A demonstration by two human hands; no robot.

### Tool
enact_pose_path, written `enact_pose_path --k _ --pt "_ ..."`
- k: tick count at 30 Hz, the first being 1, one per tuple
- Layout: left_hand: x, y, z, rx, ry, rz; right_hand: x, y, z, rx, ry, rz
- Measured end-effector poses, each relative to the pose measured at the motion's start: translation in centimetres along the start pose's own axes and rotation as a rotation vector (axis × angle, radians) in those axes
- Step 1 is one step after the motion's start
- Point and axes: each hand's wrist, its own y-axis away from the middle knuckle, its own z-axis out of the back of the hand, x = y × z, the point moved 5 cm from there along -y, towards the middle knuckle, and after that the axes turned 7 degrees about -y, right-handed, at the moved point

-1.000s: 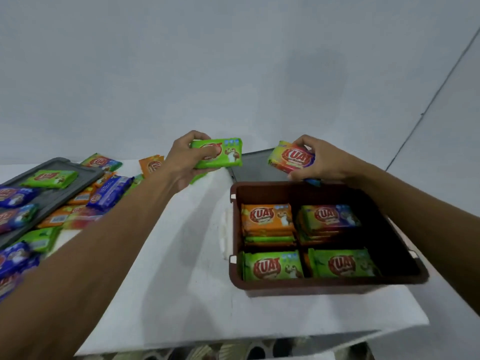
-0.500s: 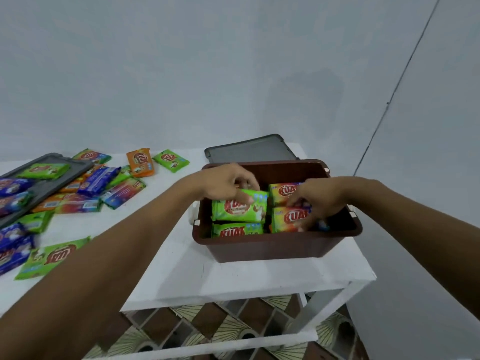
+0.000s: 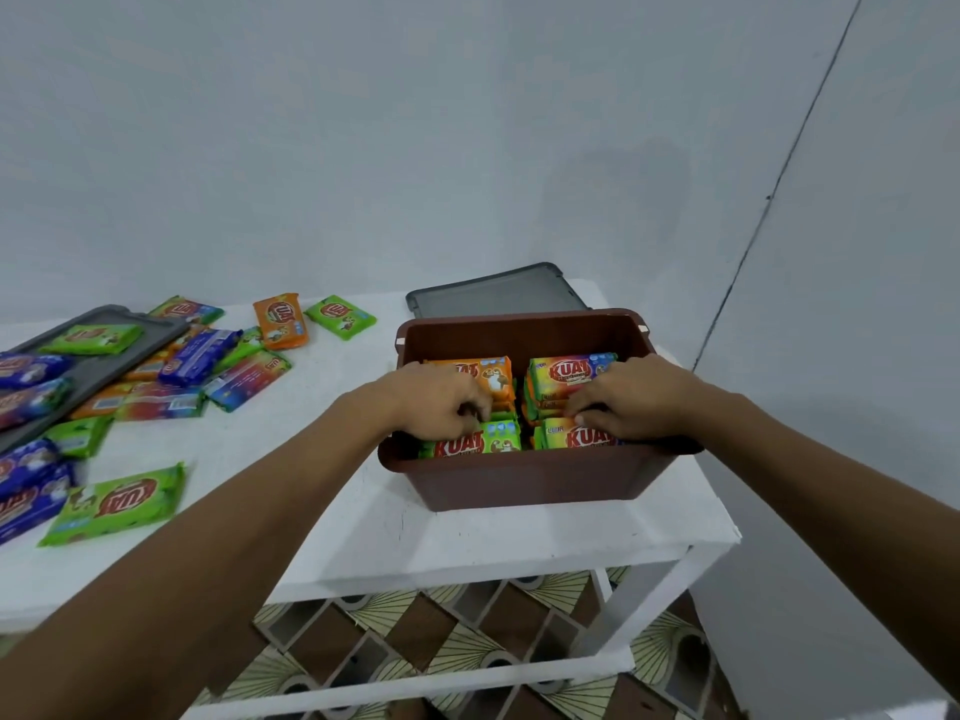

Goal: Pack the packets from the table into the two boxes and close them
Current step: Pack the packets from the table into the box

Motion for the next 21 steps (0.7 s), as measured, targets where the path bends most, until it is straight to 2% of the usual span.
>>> enact_pose_path --k 10,16,19,21 --pt "-0.4 1.2 -0.3 0.093 -0.145 -0.068 0.7 0.3 -0.4 -0.001 -0.035 -0.045" --pt "0.6 3.4 -1.0 0.087 -0.212 -0.069 2.5 -0.3 -0.7 0.012 -0.029 -0.027" --pt "1.1 4.1 -1.1 0.057 -0.249 -0.027 2.7 -0.7 -0.3 -0.084 -0.104 -0.049" --pt "1.3 4.2 -0.8 -0.056 -0.191 0.001 2.5 -1.1 0.2 -0.164 -0.14 -0.078"
